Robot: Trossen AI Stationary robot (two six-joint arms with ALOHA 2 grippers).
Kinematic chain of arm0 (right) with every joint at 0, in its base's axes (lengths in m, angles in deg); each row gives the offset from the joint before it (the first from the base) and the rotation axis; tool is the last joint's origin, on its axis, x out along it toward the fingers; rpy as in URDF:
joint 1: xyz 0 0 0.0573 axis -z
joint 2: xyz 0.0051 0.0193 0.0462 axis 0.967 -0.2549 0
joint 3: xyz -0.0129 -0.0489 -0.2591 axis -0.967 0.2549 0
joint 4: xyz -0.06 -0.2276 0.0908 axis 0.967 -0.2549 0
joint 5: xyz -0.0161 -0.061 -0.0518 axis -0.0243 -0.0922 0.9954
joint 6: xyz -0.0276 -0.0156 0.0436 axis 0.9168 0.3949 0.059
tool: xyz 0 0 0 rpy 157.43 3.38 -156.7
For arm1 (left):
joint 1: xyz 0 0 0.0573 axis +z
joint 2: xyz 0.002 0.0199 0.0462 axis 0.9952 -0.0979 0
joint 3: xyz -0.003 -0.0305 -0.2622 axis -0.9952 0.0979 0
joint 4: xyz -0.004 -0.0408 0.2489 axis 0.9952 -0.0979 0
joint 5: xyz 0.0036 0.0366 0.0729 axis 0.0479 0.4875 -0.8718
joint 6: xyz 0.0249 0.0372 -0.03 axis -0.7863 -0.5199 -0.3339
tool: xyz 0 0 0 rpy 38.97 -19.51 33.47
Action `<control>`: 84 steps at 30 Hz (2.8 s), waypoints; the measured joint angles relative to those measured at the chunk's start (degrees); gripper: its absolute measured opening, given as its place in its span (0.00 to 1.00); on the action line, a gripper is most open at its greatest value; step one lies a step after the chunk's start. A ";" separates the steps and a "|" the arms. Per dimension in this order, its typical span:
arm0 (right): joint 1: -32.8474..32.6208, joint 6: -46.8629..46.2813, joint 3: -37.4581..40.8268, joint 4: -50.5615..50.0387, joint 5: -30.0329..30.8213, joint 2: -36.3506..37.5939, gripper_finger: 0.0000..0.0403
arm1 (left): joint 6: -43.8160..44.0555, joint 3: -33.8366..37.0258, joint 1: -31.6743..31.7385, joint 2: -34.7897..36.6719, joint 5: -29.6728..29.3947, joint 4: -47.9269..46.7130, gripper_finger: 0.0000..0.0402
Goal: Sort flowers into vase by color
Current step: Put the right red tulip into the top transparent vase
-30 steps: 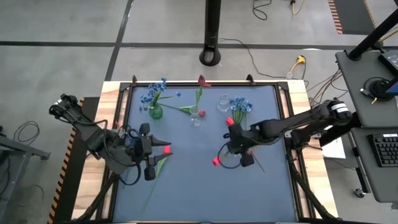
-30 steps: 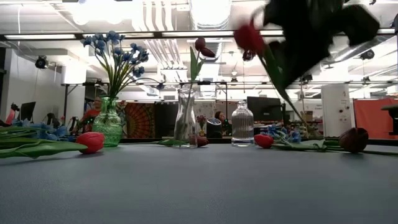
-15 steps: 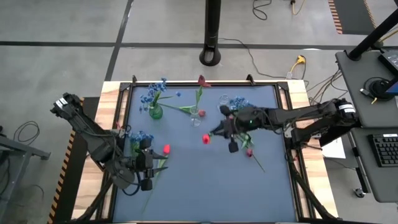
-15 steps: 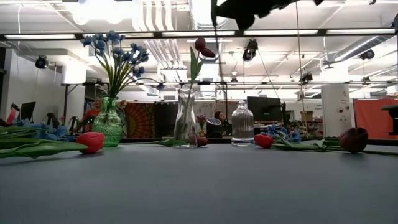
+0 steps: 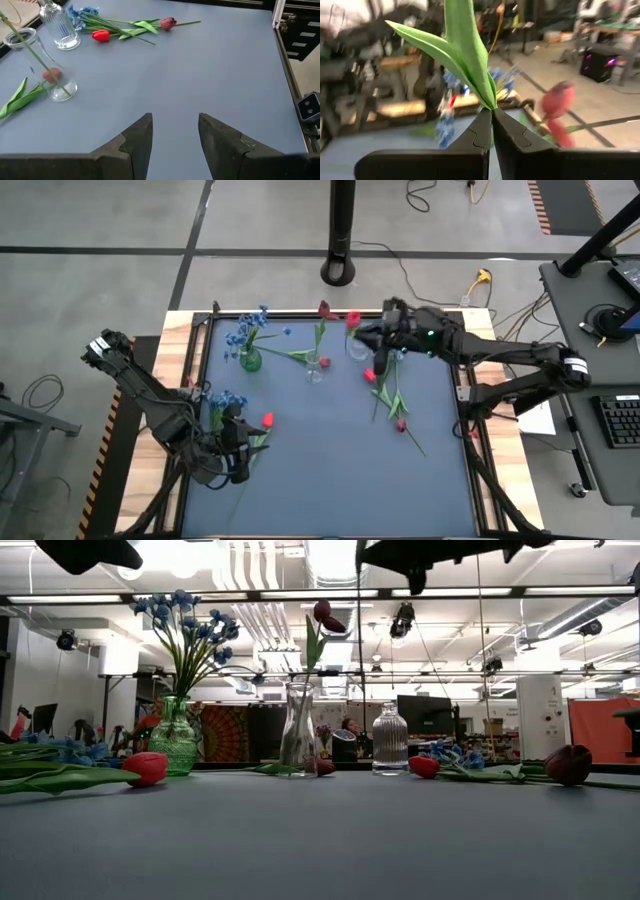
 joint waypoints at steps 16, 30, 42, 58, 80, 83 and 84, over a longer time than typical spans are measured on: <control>10.71 -7.76 7.51 6.81 5.04 5.33 0.02 | -0.13 -0.19 0.00 0.00 -1.64 0.00 0.36; 10.69 -8.31 7.47 3.82 6.28 5.33 0.02 | -0.33 -0.20 0.00 0.00 -1.66 0.00 0.36; 10.69 -7.15 7.01 3.34 6.64 6.80 0.02 | -0.36 -0.22 0.00 0.00 -1.73 -0.05 0.36; 10.69 -8.22 7.00 1.97 6.58 7.65 0.02 | -0.37 -0.22 0.02 0.00 -1.77 -0.05 0.36; 10.69 -9.29 6.98 -1.55 6.49 8.18 0.02 | -0.42 -0.22 0.07 0.00 -1.81 -0.05 0.36; 10.67 -9.29 6.98 -1.85 6.47 8.61 0.02 | -0.42 -0.22 0.07 0.00 -1.81 -0.03 0.36; 10.67 -9.29 6.98 -1.89 6.46 8.72 0.02 | -0.42 -0.22 0.07 0.00 -1.81 -0.03 0.36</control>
